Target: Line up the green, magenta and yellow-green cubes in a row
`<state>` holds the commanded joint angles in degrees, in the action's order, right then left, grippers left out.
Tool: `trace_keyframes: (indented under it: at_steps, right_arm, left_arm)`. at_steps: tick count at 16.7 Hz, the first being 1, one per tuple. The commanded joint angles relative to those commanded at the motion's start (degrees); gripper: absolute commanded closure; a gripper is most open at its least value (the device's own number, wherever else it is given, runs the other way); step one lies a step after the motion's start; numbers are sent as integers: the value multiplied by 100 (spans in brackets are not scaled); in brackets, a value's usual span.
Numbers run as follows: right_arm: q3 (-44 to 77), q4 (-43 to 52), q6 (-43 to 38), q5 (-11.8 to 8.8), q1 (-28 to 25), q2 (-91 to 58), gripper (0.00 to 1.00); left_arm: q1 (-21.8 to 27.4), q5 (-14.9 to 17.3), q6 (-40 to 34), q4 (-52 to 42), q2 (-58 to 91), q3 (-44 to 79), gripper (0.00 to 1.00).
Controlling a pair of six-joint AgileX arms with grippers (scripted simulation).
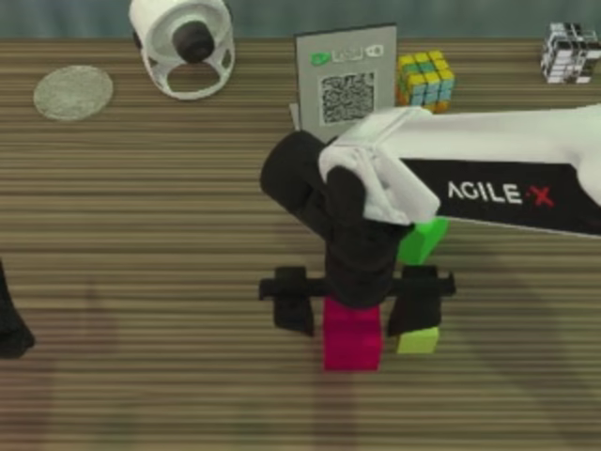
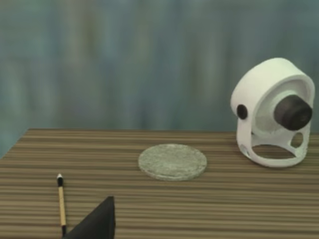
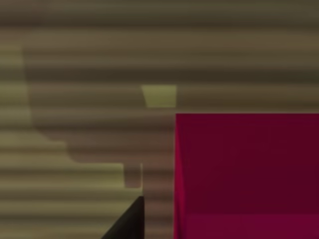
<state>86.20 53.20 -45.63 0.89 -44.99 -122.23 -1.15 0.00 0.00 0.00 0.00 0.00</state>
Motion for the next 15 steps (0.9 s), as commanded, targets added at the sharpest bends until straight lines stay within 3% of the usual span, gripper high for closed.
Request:
trace_keyframes:
  at_steps: [9, 15]
  right_arm:
    - [20, 20, 2, 0, 6, 8, 0]
    - [769, 1145, -9, -6, -41, 315, 0]
  left_arm:
    - [0, 0, 0, 0, 0, 0, 0]
    - [0, 0, 0, 0, 0, 0, 0]
